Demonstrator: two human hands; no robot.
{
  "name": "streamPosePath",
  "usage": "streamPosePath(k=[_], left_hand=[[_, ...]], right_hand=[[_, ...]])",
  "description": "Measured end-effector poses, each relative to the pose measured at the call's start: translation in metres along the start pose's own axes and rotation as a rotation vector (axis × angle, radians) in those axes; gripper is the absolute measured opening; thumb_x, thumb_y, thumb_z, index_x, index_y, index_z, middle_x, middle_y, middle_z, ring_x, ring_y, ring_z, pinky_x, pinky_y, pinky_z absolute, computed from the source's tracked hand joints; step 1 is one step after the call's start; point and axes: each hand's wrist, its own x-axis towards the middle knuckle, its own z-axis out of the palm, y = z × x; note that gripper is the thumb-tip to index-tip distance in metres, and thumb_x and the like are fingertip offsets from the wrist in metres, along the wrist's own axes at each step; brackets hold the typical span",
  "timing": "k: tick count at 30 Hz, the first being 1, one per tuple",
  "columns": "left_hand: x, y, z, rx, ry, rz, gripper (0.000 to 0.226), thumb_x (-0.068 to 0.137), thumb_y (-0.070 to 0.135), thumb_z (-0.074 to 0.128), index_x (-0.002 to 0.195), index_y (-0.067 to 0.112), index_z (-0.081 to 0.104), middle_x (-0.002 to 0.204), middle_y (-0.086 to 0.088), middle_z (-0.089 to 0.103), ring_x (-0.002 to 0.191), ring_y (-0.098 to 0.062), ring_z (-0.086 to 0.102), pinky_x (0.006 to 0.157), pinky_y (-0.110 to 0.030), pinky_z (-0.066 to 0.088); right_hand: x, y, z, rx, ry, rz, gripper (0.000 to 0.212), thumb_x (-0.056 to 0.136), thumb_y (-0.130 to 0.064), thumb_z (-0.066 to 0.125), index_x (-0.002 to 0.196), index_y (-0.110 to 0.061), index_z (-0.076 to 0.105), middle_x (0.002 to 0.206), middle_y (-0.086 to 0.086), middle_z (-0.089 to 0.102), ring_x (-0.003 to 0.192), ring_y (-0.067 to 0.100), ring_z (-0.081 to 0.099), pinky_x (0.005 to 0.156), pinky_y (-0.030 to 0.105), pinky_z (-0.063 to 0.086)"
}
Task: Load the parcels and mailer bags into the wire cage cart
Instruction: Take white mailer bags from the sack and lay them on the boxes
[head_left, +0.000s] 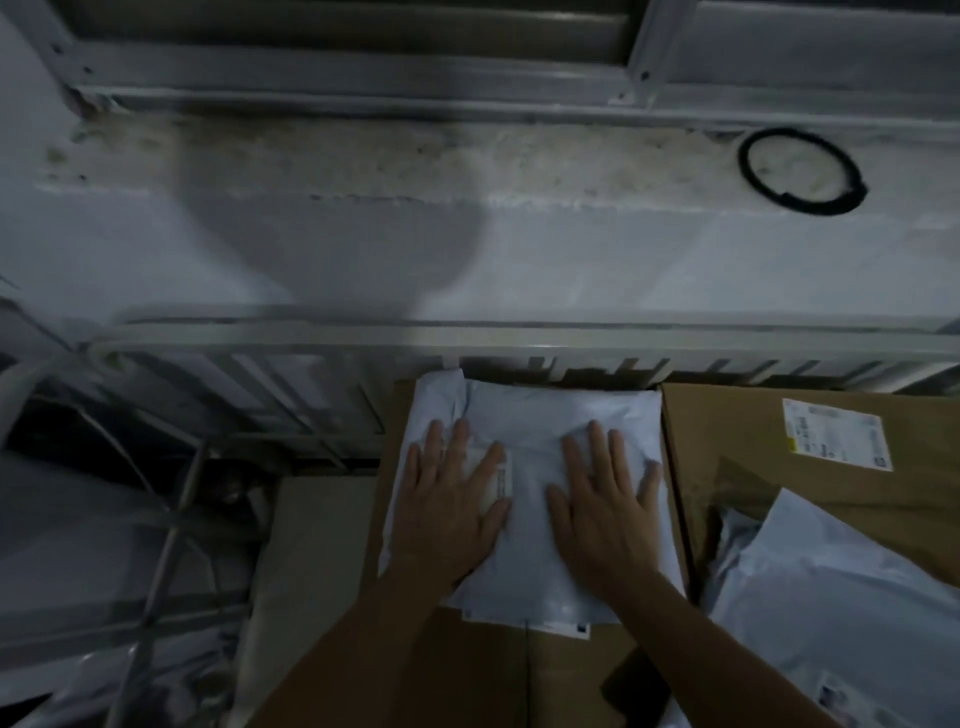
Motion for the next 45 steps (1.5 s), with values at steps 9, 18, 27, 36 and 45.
streamPosePath(k=[9, 18, 27, 36, 45], left_hand=[[0.001, 0.005, 0.015, 0.013, 0.128, -0.005, 0.062, 0.097, 0.060, 0.039, 0.153, 0.033, 0.038, 0.164, -0.012, 0.020, 0.152, -0.036, 0.009, 0.120, -0.059, 0.012], [0.001, 0.006, 0.020, 0.062, 0.179, 0.007, 0.063, 0.095, 0.058, 0.046, 0.151, 0.029, 0.042, 0.162, -0.014, 0.027, 0.151, -0.039, 0.017, 0.118, -0.060, 0.017], [0.000, 0.005, 0.024, 0.087, 0.171, 0.018, 0.063, 0.097, 0.057, 0.044, 0.152, 0.028, 0.040, 0.163, -0.015, 0.023, 0.151, -0.039, 0.015, 0.117, -0.060, 0.019], [0.001, 0.006, 0.021, 0.096, 0.139, 0.010, 0.064, 0.096, 0.058, 0.041, 0.153, 0.028, 0.039, 0.163, -0.015, 0.022, 0.151, -0.040, 0.015, 0.119, -0.059, 0.015], [0.011, 0.013, -0.033, 0.085, -0.309, -0.104, 0.069, 0.095, 0.058, 0.025, 0.157, 0.027, 0.029, 0.165, -0.015, 0.014, 0.149, -0.042, 0.011, 0.115, -0.060, 0.019]], right_hand=[[0.001, 0.008, 0.018, 0.024, 0.012, 0.015, 0.069, 0.099, -0.059, 0.020, 0.160, -0.026, 0.016, 0.168, 0.007, 0.004, 0.155, 0.028, 0.001, 0.119, 0.063, 0.007], [0.002, 0.007, 0.023, 0.006, -0.011, 0.030, 0.070, 0.097, -0.059, 0.023, 0.160, -0.028, 0.014, 0.168, 0.006, -0.001, 0.155, 0.027, 0.000, 0.120, 0.062, 0.008], [0.002, 0.007, 0.029, -0.002, 0.015, 0.026, 0.071, 0.096, -0.058, 0.030, 0.159, -0.027, 0.021, 0.168, 0.007, 0.004, 0.154, 0.029, 0.004, 0.120, 0.062, 0.009], [0.003, 0.007, 0.031, 0.010, 0.023, 0.017, 0.070, 0.097, -0.059, 0.029, 0.159, -0.027, 0.020, 0.168, 0.007, 0.002, 0.154, 0.029, 0.003, 0.120, 0.061, 0.008], [-0.017, 0.027, -0.038, -0.115, -0.204, -0.226, 0.086, 0.086, -0.072, 0.006, 0.158, -0.030, 0.026, 0.168, 0.007, 0.004, 0.154, 0.029, 0.003, 0.118, 0.065, -0.001]])
